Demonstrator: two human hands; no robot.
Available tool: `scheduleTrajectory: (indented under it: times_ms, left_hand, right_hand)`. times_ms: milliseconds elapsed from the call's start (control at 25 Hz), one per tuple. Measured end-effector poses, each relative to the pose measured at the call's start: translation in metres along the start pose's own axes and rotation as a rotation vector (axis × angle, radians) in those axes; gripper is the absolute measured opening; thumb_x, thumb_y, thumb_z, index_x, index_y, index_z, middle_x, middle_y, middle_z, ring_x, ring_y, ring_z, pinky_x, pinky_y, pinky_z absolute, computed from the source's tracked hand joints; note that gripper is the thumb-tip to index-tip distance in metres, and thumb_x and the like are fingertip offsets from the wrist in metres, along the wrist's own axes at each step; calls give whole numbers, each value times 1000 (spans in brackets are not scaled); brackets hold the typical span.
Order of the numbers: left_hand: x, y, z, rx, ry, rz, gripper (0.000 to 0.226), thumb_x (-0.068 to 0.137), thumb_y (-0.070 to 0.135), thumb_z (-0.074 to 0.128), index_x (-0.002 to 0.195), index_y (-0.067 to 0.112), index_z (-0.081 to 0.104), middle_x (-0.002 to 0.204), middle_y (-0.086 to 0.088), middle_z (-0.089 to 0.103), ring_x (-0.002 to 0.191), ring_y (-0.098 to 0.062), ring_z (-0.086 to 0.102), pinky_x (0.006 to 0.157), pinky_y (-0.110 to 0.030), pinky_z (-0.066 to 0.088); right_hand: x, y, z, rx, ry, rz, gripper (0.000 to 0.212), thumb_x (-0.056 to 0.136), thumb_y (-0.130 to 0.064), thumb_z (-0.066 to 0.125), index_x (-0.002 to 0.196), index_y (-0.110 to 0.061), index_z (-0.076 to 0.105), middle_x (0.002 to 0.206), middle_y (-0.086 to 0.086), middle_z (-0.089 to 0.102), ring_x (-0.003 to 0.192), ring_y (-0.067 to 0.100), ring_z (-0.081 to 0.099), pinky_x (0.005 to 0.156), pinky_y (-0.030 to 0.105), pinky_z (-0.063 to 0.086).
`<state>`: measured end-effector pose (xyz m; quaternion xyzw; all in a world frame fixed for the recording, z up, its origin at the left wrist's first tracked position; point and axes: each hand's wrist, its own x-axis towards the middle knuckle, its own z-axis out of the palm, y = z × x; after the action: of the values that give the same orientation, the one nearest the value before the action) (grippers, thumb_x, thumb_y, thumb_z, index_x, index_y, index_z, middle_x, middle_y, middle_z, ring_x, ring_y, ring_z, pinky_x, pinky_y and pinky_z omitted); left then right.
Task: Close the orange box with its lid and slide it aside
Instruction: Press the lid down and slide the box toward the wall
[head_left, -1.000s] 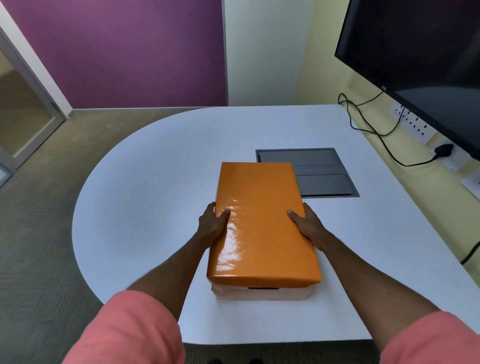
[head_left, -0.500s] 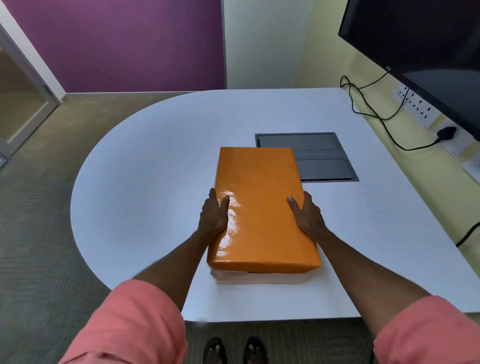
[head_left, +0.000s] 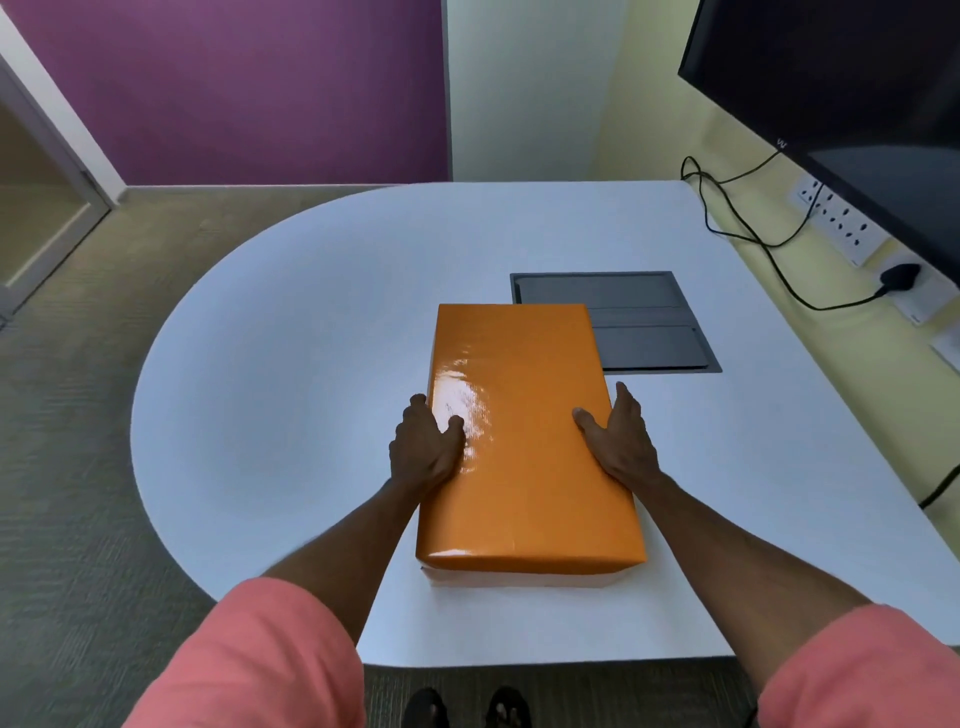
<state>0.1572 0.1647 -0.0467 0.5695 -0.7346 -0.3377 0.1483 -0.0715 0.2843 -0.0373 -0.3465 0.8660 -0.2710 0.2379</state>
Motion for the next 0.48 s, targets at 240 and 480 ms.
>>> scheduleTrajectory:
  times_ms: [240,480]
  left_hand:
    - [53,27,-12,207,-143,154,95,85,70,33,153,14,-2,163,-8,-4,150,-32,-1,118,-55,11]
    - [63,31,0,357,-177,132,111,71,86,30,153,17,2,164,-4,-2,151,-26,6,117,-56,11]
  right_hand:
    - [41,-40,-8,-266,-131,-177,92,87,-68,37,152,-16,-2,163,4,-5,150,26,-4,118,55,16]
    - [49,-46,8,-372,-123,-153,96,85,-70,38,152,-15,-3,163,3,-7,149,28,-11,116,56,19]
